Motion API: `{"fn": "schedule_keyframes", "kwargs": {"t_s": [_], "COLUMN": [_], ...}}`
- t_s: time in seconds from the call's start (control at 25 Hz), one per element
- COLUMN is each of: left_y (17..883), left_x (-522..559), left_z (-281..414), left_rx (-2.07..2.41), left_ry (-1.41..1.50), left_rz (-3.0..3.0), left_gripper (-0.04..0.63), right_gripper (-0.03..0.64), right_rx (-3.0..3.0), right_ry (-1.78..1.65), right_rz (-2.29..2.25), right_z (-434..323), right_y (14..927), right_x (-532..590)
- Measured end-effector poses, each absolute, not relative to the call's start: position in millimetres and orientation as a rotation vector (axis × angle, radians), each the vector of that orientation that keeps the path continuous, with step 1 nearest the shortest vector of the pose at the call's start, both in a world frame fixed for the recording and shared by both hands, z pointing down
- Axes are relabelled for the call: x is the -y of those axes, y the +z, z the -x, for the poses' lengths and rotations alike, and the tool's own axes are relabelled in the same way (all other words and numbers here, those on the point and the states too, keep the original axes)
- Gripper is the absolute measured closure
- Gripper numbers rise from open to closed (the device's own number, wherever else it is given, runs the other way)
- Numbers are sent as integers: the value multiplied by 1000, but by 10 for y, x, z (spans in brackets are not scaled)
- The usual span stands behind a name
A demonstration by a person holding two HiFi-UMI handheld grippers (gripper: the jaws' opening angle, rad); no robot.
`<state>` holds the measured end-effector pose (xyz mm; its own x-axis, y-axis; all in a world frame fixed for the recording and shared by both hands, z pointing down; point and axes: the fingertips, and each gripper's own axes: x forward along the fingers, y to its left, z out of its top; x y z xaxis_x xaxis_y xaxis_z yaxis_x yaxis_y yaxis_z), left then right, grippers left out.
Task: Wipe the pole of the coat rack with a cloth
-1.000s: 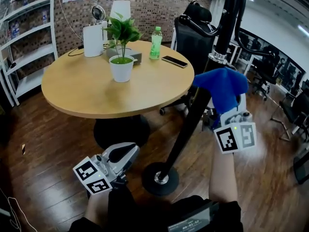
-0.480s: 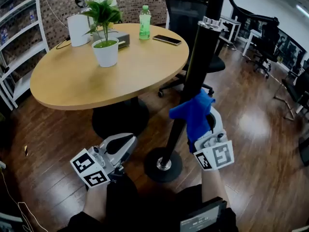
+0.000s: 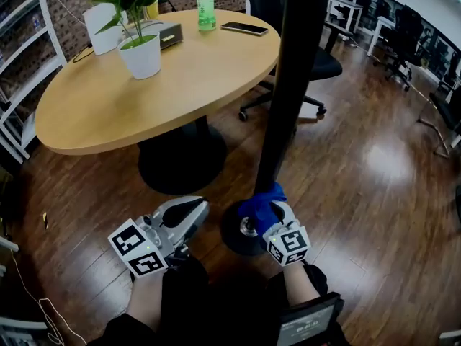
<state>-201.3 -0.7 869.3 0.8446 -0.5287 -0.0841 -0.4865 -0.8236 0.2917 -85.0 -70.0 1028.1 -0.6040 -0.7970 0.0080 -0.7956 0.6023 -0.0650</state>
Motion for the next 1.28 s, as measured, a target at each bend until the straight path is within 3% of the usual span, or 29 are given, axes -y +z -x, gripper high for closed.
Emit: {"fn": "schedule_keyframes", "kwargs": {"t_s": [0.28, 0.48, 0.84, 1.28], "left_y": [8734, 8725, 8553, 8112], "left_x": [-19, -20, 52, 1], "left_z": [2094, 2147, 2185, 2499], "left_rx": [802, 816, 809, 889], "left_ry": [-212, -224, -311, -427], "left_rz": [-2746, -2744, -2772, -2811], "left_gripper": [594, 594, 594, 594], "right_gripper": [594, 594, 594, 594], "right_rx": [-3006, -2970, -2599, -2237], "right_ry": [-417, -434, 248, 532], "right_rz": [1440, 1403, 1244, 1201], "right_z": [968, 959, 927, 645], "right_y": [11420, 11198, 8214, 5864], "right_x": [727, 720, 743, 624]}}
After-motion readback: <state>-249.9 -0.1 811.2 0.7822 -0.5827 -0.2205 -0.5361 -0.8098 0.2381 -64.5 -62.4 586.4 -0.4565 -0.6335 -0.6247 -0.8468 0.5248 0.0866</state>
